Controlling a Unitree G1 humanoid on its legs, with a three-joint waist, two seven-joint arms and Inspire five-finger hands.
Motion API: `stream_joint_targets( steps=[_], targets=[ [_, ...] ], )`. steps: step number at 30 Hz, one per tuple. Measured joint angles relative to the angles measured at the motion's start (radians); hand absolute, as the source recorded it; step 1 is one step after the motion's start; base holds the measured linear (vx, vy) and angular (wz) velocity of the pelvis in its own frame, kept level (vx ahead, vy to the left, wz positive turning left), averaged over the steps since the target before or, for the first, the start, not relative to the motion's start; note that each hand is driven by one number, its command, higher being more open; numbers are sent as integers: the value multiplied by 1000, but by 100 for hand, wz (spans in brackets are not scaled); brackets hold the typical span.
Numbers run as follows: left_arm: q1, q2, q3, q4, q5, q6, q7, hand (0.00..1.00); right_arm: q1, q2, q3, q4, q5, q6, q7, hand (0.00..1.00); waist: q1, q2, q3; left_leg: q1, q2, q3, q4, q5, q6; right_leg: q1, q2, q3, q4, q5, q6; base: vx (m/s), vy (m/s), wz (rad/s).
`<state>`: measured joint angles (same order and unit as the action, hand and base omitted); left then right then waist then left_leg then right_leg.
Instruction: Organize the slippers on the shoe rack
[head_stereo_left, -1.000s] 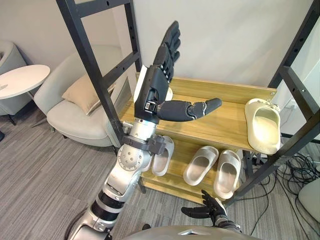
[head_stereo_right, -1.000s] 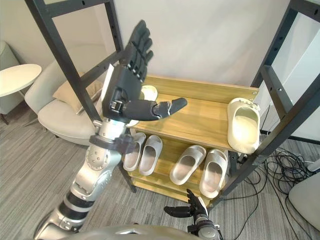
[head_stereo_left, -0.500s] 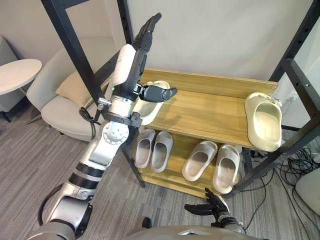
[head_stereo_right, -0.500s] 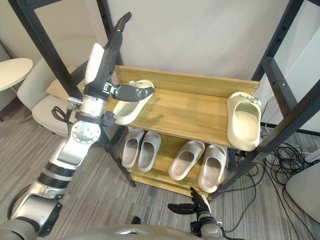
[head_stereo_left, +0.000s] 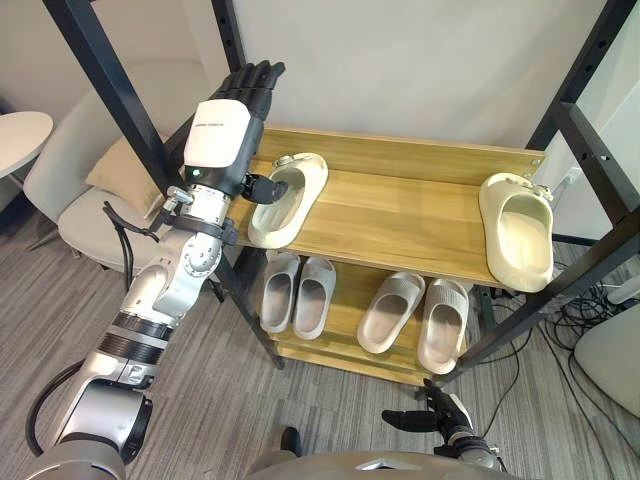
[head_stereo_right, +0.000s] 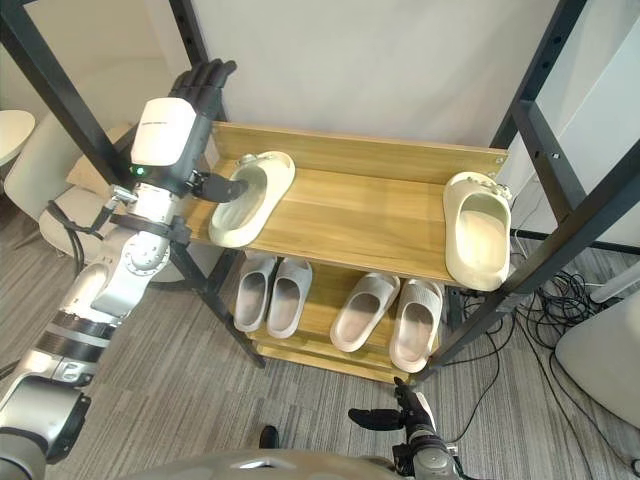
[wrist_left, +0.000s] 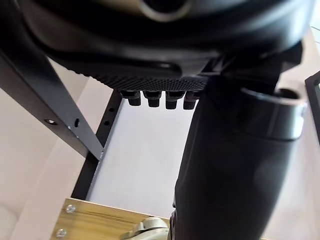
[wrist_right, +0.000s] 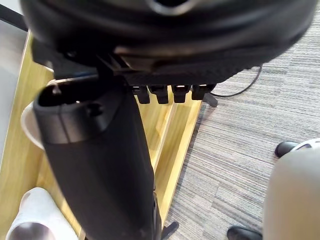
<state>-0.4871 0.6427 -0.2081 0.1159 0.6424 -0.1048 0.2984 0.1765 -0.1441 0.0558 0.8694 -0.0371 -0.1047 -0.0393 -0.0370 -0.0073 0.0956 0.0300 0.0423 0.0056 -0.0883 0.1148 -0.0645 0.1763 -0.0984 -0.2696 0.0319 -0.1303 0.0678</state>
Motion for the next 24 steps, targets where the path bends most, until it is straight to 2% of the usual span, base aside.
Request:
stream_joint_targets(
  steps=[15,19,20,24],
  targets=[
    [9,23,14,39,36,20,-6,100,17,0,-35,10,-1,3,-5,100,-4,1,2,-10,-1,35,0,-15,-2,-19,-3,31,-17,5,0,7,9,-6],
    [9,22,22,41,35,20,-6,100,20,0,-36,10,-1,5,-8,100,-17,1,3,-14,-4,39,0,-19,1,-24,-6,34,-19,5,1,1,5,-1],
    [9,22,23,41,35,20,-6,0,21,0,-36,10,-1,5,-9,100,-18,1,3,-14,-4,40,0,-19,0,-25,-6,35,-19,5,1,0,0,0],
    [9,21,31,41,35,20,-5,0,24,0,-37,9,-2,5,-10,100,-20,1,3,-20,-3,44,0,-20,0,-33,-5,41,-19,6,0,-4,7,-3]
  ],
)
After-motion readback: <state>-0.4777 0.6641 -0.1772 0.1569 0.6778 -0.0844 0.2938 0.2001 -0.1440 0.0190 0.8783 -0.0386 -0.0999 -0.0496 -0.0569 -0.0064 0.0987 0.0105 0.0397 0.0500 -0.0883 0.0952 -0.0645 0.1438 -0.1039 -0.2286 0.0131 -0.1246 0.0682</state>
